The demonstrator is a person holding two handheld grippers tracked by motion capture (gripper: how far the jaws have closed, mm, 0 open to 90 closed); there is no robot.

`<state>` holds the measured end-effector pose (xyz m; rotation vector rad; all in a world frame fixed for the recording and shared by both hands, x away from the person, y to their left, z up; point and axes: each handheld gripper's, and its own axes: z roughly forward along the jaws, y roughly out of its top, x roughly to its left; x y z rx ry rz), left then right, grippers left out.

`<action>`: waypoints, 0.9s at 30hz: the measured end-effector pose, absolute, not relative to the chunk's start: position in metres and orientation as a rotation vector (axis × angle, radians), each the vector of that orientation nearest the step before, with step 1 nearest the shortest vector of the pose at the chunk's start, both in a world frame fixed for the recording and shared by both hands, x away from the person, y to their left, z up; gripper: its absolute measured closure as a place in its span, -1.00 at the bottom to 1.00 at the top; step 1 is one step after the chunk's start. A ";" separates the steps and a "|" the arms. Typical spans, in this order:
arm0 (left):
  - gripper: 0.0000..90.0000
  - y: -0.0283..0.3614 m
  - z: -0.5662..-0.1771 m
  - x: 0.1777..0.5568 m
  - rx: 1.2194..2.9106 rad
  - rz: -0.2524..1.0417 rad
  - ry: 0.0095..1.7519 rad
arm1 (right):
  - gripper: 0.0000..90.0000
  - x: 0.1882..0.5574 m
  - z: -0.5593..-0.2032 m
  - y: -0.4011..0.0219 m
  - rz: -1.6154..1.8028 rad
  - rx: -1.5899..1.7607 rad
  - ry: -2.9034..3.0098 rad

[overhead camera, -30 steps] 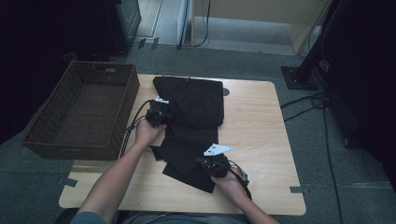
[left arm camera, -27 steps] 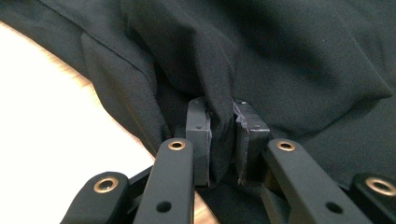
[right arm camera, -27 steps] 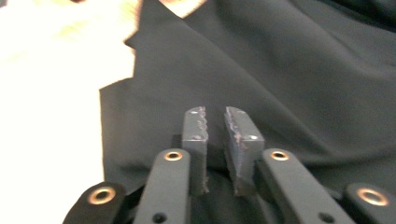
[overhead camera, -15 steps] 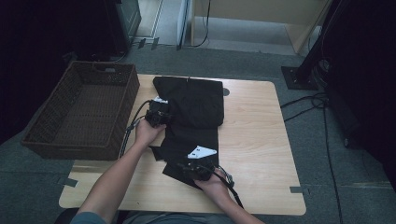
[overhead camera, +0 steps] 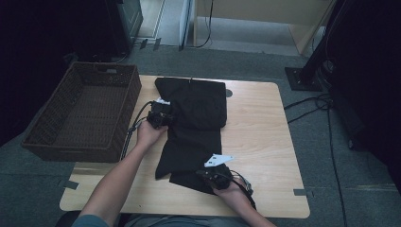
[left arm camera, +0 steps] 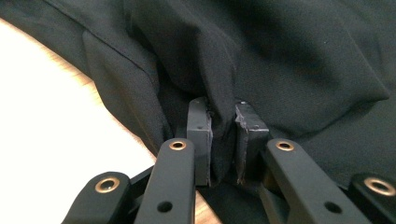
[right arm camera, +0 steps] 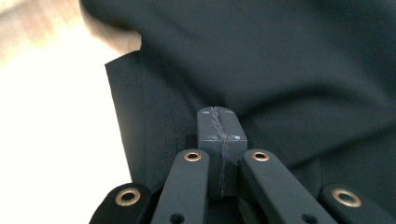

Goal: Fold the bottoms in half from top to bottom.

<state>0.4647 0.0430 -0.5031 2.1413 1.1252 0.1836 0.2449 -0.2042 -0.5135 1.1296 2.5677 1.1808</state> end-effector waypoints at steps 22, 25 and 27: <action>0.17 0.045 -0.495 0.465 2.077 0.113 1.106 | 0.30 0.312 -0.496 -0.255 1.310 1.261 2.342; 0.02 0.047 -0.487 0.471 2.035 0.080 1.103 | 0.19 0.339 -0.493 -0.259 1.298 1.287 2.278; -0.09 0.050 -0.484 0.478 2.015 0.024 1.115 | 0.11 0.355 -0.489 -0.261 1.289 1.304 2.239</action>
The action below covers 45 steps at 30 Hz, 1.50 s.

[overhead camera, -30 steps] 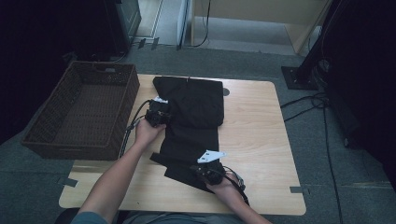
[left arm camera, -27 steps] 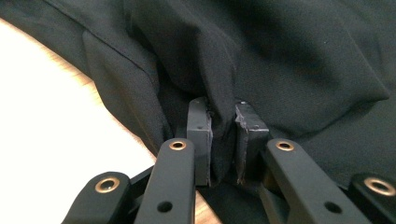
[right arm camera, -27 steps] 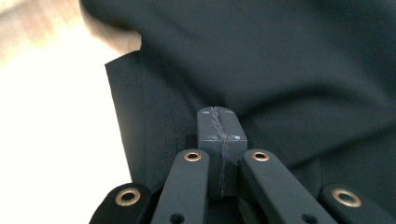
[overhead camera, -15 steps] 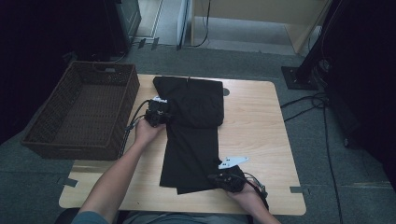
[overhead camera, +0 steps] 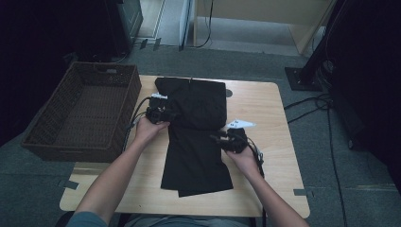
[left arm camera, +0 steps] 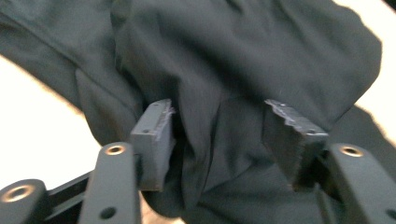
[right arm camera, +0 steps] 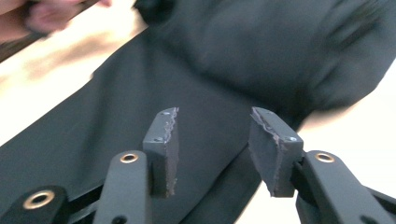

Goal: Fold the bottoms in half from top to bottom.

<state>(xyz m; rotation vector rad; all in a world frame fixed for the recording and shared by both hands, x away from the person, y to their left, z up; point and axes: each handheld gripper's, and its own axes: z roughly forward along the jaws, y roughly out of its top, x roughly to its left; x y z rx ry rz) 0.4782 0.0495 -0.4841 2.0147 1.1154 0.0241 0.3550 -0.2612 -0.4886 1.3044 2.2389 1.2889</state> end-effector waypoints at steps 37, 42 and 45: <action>0.78 0.029 -0.463 0.484 2.053 0.026 0.918 | 0.86 0.453 -0.467 -0.256 1.279 1.491 2.133; 0.66 0.038 -0.454 0.445 2.051 0.049 0.860 | 0.82 0.411 -0.456 -0.261 1.383 1.354 2.132; 0.57 0.040 -0.463 0.428 2.079 0.016 0.850 | 0.79 0.396 -0.463 -0.264 1.380 1.352 2.162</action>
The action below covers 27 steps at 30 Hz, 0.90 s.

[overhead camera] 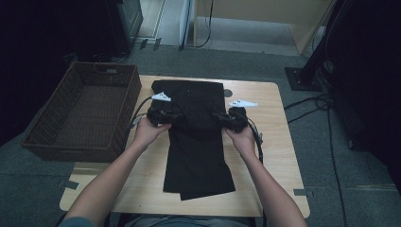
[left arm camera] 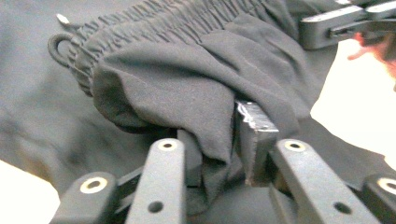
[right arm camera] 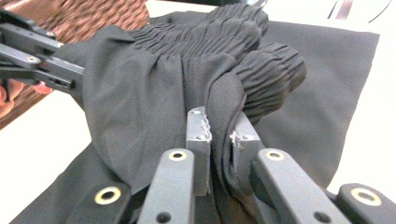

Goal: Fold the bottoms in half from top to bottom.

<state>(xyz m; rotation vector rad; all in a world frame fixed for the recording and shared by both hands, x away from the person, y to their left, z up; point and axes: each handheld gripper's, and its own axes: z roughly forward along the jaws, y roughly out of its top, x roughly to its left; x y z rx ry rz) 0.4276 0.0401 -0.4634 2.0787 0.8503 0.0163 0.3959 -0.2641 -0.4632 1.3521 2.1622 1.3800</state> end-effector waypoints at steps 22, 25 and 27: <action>0.83 0.069 -0.455 0.455 2.035 -0.106 1.041 | 0.85 0.396 -0.465 -0.300 1.247 1.473 2.197; 0.96 0.068 -0.471 0.475 2.047 -0.106 1.115 | 0.93 0.417 -0.485 -0.298 1.164 1.535 2.240; 1.00 0.068 -0.482 0.480 2.051 -0.130 1.148 | 0.94 0.422 -0.495 -0.294 1.140 1.566 2.257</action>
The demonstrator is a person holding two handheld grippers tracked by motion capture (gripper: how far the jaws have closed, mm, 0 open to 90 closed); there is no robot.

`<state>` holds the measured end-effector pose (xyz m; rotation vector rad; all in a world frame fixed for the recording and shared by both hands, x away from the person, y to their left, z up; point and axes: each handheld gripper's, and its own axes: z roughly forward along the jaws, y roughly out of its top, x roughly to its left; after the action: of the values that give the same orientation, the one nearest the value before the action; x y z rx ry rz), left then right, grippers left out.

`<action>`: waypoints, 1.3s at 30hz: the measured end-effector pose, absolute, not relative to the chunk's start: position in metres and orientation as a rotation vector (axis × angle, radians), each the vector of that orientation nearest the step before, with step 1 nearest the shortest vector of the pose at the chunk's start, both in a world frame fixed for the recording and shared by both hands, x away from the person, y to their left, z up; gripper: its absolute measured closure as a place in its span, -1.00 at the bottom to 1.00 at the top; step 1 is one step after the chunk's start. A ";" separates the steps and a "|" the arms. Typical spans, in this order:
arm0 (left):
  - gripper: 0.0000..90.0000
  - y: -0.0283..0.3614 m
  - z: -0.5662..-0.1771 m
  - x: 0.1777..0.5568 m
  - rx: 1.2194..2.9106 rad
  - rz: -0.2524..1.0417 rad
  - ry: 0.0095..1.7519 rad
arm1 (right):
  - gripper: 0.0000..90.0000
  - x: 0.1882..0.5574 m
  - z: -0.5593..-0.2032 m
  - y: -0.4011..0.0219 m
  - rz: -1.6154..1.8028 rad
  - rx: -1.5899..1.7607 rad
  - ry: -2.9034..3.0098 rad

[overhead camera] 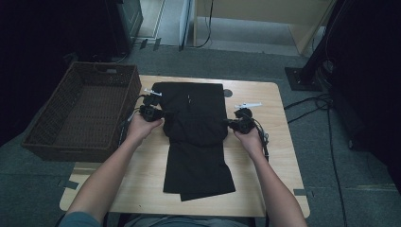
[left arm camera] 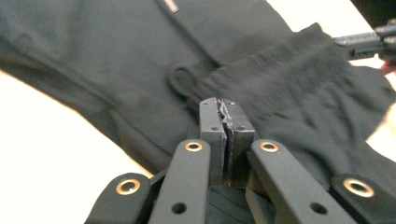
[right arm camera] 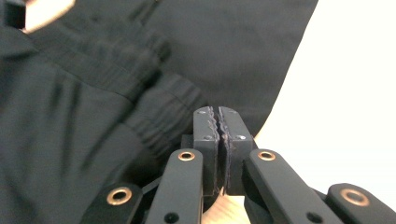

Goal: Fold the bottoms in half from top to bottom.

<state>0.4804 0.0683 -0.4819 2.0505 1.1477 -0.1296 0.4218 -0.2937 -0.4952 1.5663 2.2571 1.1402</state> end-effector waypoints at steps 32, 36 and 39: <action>0.90 0.050 -0.475 0.421 2.082 -0.176 0.905 | 0.95 0.377 -0.491 -0.276 1.443 1.417 2.311; 0.85 0.053 -0.475 0.392 2.085 -0.164 0.883 | 0.91 0.349 -0.486 -0.272 1.408 1.345 2.329; 0.81 0.059 -0.480 0.375 2.089 -0.160 0.878 | 0.89 0.333 -0.484 -0.271 1.385 1.305 2.341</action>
<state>0.3745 0.0594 -0.4803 2.0895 0.8776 -0.1603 0.3329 -0.2709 -0.4843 1.3054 2.3406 1.3848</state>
